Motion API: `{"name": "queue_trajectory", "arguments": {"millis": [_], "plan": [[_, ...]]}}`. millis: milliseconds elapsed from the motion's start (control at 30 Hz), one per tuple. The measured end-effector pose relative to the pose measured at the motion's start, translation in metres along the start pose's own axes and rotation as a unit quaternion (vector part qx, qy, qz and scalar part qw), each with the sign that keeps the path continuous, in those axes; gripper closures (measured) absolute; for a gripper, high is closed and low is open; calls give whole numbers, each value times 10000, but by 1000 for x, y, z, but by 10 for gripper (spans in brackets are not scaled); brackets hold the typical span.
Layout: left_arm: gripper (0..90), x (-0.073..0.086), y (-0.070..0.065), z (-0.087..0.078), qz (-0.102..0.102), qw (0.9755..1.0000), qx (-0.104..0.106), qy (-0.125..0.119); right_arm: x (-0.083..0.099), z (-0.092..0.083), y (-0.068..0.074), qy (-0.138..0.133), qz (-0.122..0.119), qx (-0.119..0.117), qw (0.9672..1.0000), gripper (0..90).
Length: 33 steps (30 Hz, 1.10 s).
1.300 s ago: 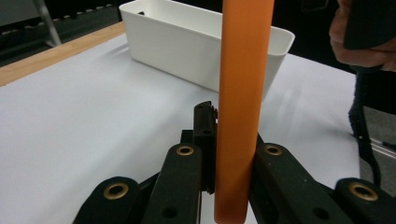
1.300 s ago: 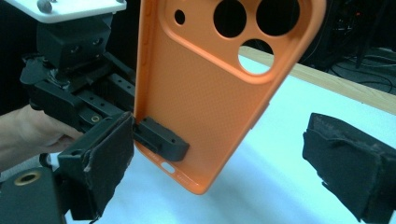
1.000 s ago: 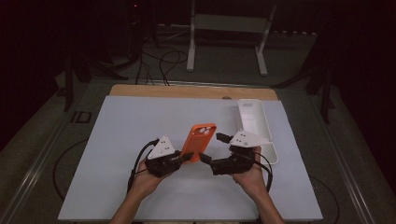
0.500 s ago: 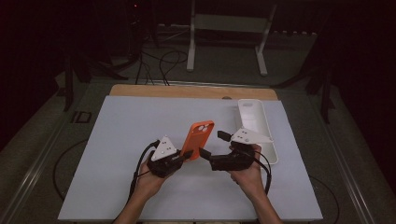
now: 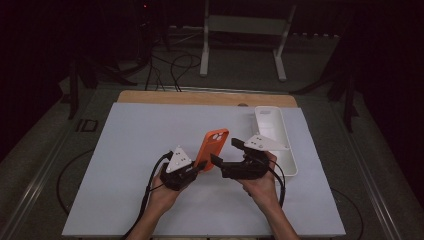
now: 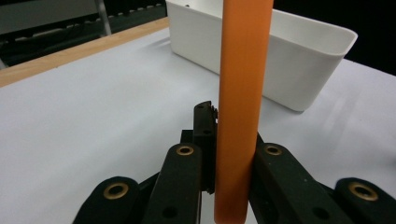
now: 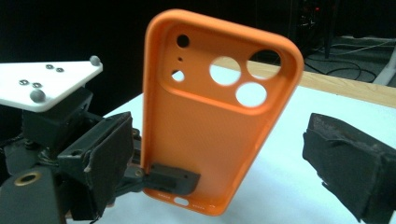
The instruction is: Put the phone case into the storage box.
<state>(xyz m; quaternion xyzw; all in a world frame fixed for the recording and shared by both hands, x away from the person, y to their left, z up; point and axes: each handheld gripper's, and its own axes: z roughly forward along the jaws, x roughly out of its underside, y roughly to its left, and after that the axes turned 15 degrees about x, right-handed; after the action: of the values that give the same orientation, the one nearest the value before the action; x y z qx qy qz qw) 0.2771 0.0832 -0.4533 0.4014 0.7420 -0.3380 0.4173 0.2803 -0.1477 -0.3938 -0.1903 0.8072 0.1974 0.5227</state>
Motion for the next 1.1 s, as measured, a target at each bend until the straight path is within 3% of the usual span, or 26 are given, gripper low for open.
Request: {"name": "queue_trajectory", "arguments": {"millis": [267, 700, 1000, 1100], "plan": [[853, 3, 0, 4, -46, 10000, -65, 29, -4, 5, 3, 27, 73, 113, 9999, 90], [853, 5, -3, 6, -30, 9999, -113, 44, -12, 16, 8, 60, 402, 279, 9988, 126], [851, 11, -8, 16, 0, 9994, -257, 245, -13, 22, 12, 144, 594, 301, 9977, 145], [848, 12, -10, 20, 47, 9989, -319, 340, -13, 25, 15, 145, 559, 386, 9976, 144]]}}
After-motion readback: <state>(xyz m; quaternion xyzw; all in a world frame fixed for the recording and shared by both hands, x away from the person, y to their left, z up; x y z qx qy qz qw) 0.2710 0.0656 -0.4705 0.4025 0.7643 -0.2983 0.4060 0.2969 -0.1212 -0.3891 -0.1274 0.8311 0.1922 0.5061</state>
